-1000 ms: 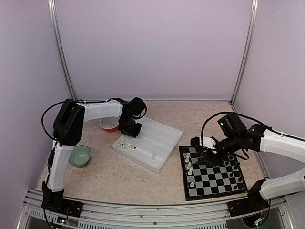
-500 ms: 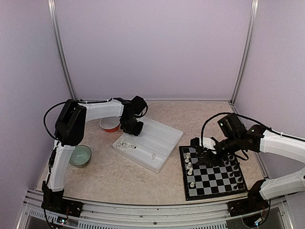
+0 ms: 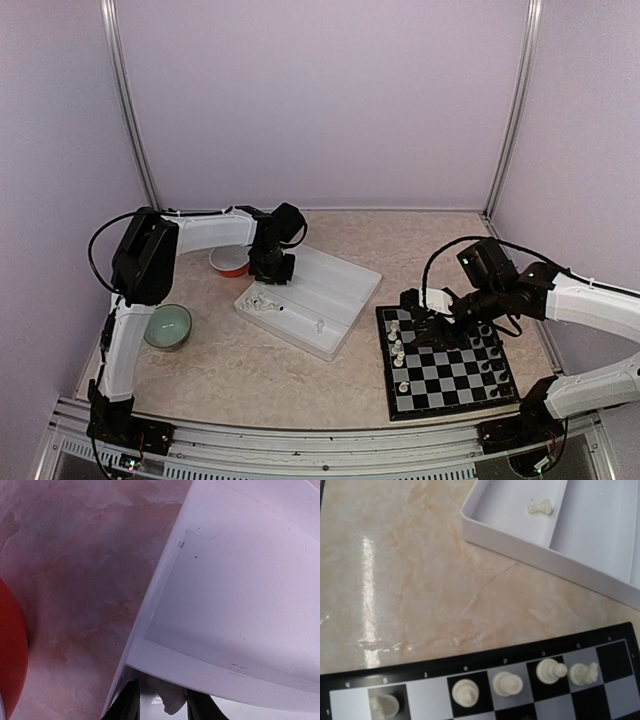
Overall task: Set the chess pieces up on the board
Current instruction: Pick up the pawn from the storage box.
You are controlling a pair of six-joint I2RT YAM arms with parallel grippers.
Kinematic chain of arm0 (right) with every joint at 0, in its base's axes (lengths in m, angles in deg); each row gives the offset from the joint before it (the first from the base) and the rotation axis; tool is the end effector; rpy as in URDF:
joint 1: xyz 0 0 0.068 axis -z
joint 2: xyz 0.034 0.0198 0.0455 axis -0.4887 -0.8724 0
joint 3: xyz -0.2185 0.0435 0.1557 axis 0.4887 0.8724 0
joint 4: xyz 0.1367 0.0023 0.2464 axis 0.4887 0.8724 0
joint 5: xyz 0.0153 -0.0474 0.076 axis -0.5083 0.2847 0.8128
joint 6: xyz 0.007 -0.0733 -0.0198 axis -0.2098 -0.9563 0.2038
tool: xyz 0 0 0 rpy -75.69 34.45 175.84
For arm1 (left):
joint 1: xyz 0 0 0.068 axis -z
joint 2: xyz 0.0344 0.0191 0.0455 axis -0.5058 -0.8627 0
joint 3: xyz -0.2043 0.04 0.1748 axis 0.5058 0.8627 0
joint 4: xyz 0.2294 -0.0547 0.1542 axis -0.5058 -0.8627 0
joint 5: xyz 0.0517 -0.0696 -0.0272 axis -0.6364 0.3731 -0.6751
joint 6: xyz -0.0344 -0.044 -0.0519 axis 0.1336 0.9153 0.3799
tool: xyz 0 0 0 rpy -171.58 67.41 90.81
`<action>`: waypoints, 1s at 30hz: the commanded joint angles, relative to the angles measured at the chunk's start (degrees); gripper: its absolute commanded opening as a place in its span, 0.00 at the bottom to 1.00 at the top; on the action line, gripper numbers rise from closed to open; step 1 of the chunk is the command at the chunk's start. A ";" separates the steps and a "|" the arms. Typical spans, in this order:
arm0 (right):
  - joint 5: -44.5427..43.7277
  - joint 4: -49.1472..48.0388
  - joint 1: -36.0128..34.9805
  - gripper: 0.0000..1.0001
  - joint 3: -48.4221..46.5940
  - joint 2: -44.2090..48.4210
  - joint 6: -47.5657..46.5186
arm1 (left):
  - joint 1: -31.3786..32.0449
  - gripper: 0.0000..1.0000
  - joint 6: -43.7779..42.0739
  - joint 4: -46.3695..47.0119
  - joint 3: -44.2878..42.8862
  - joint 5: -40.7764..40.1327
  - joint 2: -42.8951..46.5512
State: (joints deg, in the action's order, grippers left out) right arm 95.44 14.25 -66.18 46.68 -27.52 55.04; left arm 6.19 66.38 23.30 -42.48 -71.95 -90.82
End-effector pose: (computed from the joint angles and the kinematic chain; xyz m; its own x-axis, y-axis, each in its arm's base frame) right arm 0.1854 0.1746 0.1977 -0.1156 -0.7085 -0.6962 -0.9783 0.2026 -0.0437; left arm 0.4132 -0.2885 0.1108 -0.9214 0.1375 -0.3635 0.1256 0.9905 0.0563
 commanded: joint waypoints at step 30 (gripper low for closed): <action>-4.92 2.44 0.90 0.33 -14.71 -4.19 3.92 | 2.37 0.03 -12.76 6.32 8.80 2.27 12.96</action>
State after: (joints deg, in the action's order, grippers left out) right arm 92.14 15.89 -66.18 39.19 -29.18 55.78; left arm 6.37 60.28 23.82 -35.62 -71.21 -85.27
